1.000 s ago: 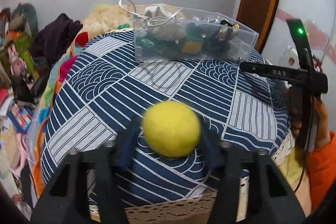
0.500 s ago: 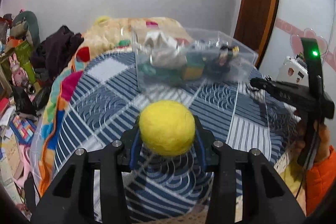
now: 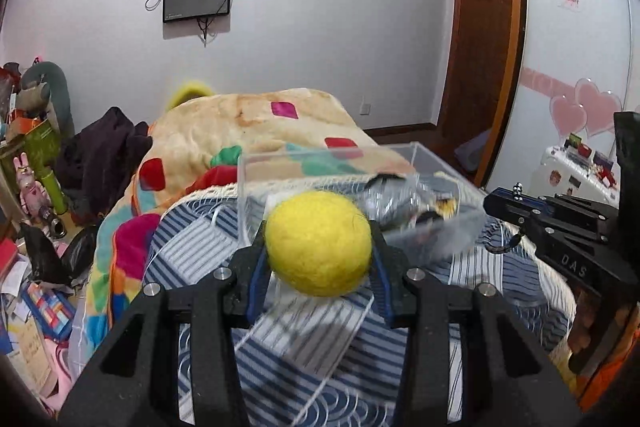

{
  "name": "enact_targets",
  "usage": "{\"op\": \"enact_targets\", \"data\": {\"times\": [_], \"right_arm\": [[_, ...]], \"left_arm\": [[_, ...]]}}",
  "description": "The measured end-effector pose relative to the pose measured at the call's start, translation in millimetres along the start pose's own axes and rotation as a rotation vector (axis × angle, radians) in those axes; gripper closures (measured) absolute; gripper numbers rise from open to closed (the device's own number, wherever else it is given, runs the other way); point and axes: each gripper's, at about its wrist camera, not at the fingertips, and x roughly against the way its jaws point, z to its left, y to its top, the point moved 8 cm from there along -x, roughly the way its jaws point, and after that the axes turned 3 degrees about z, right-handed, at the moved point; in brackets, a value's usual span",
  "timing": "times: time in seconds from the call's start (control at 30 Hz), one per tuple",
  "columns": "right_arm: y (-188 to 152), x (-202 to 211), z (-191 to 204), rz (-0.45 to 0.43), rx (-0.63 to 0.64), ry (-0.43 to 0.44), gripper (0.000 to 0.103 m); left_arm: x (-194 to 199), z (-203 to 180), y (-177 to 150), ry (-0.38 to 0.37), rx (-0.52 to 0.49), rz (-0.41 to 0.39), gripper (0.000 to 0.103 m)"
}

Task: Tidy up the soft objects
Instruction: 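Drop the ball into the box with the left tool while the right tool releases the bracelet inside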

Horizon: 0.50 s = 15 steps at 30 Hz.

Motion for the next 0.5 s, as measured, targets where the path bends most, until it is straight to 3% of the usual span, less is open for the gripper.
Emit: {"op": "enact_targets", "data": {"times": [0.27,0.5], "right_arm": [[42.4,-26.8,18.4,-0.03,0.026,0.046,0.095],[35.5,-78.7,10.4,0.089,-0.018,0.037,0.094]], "left_arm": [[-46.5,4.9,27.9,-0.04,0.048,0.058,0.06],[-91.6,5.6,19.8,-0.02,0.052,0.157,0.059]]}}
